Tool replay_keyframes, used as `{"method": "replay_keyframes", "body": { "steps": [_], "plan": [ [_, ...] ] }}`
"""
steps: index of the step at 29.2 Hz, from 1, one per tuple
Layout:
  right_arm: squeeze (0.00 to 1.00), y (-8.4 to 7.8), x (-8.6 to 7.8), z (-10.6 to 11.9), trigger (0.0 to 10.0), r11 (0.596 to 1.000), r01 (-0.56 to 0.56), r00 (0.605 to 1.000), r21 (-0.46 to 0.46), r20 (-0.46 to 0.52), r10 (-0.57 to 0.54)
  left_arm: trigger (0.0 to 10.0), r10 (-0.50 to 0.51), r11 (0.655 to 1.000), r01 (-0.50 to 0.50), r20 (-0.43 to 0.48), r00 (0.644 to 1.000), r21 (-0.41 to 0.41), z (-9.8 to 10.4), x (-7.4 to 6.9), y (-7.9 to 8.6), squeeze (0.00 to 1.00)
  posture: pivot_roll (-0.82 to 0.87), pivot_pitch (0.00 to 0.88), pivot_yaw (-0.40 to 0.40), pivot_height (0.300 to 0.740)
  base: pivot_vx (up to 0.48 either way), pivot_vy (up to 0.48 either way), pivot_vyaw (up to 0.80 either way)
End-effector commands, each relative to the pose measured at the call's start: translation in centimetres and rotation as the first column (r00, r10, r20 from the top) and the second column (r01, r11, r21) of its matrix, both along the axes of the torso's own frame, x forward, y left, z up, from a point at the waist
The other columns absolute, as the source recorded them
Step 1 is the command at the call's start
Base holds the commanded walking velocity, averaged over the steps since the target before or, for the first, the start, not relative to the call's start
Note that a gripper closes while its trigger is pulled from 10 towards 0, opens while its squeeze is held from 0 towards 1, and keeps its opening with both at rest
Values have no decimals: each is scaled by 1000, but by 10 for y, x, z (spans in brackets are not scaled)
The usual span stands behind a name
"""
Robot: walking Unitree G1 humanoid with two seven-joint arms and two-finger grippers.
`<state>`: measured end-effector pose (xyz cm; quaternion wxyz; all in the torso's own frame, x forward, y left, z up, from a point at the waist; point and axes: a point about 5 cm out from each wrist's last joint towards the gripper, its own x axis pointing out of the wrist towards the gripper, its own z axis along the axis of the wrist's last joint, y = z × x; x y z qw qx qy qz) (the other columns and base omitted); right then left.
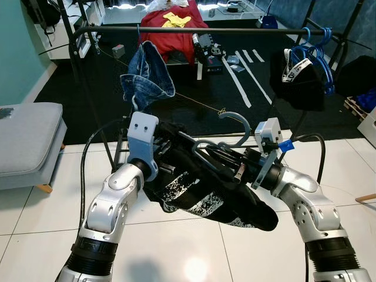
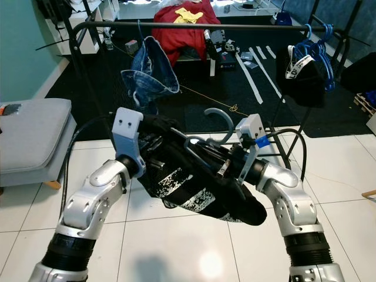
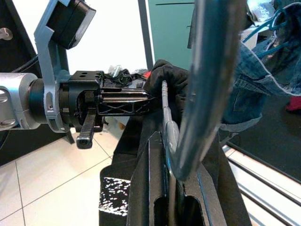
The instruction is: Hang hanger
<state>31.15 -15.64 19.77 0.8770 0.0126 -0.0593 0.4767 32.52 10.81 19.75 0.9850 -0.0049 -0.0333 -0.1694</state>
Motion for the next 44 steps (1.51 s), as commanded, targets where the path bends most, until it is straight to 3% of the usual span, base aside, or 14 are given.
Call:
{"method": "replay_keyframes", "body": {
  "steps": [1, 5, 11, 12, 13, 14, 16, 17, 18, 21, 25, 37, 41, 44],
  "plan": [
    [0, 3, -3, 7, 0, 1000, -24, 999, 17, 38, 23, 0, 51, 998, -51, 13, 999, -25, 2, 3, 8, 0, 34, 101, 19, 740, 0, 0, 0],
    [0, 2, -3, 6, 0, 1000, -18, 999, 16, 37, 18, 0, 80, 997, -79, 28, 996, -22, 3, 4, 13, 0, 34, 101, 21, 740, 0, 0, 0],
    [0, -1, -5, -3, 0, 1000, 8, 1000, 18, 23, -8, 0, 239, 970, -243, 113, 964, 23, 15, 11, 42, 0, 36, 104, 20, 740, 0, 0, 0],
    [0, -3, -7, -8, 0, 1000, 20, 1000, 15, 12, -20, 0, 328, 940, -338, 162, 931, 38, 24, 13, 58, 0, 36, 104, 21, 740, 0, 0, 0],
    [0, -3, -7, -8, 0, 1000, 20, 1000, 15, 12, -20, 0, 328, 940, -338, 162, 931, 38, 24, 13, 58, 0, 36, 104, 21, 740, 0, 0, 0],
    [0, -4, -8, -14, 0, 1000, 29, 1000, 11, 0, -29, 0, 413, 901, -431, 211, 886, 45, 33, 14, 76, 0, 38, 105, 22, 740, 0, 0, 0],
    [0, -4, -8, -14, 0, 1000, 29, 1000, 11, 0, -29, 0, 413, 901, -431, 211, 886, 45, 33, 14, 76, 0, 38, 105, 22, 740, 0, 0, 0],
    [0, -5, -10, -18, 0, 999, 33, 999, 5, -8, -33, 0, 476, 863, -502, 252, 842, 47, 41, 15, 91, 0, 38, 104, 22, 740, 0, 0, 0],
    [0, -5, -10, -18, 0, 999, 33, 999, 5, -8, -33, 0, 476, 863, -502, 252, 842, 47, 41, 15, 91, 0, 38, 104, 22, 740, 0, 0, 0],
    [0, -5, -17, -28, 0, 1000, 24, 999, -14, -36, -24, 0, 543, 811, -584, 316, 778, 44, 55, 16, 112, 0, 36, 103, 23, 740, 0, 0, 0],
    [0, -4, -24, -42, 0, 999, 7, 997, -42, -81, -10, 0, 546, 803, -595, 354, 759, 38, 66, 19, 117, 0, 34, 102, 23, 740, 0, 0, 0],
    [0, -9, -45, -93, 0, 974, -40, 978, -223, -209, -7, 0, 491, 829, -557, 406, 771, 53, 81, 32, 105, 0, 28, 93, 25, 740, 0, 0, 0],
    [0, -14, -53, -107, 0, 952, -65, 966, -298, -258, -15, 0, 484, 822, -564, 434, 760, 71, 86, 34, 107, 0, 28, 92, 24, 740, 0, 0, 0],
    [0, -21, -60, -123, 0, 921, -81, 940, -381, -335, -56, 0, 405, 849, -518, 497, 767, 108, 96, 34, 101, 0, 27, 89, 22, 740, 0, 0, 0]
  ]
}}
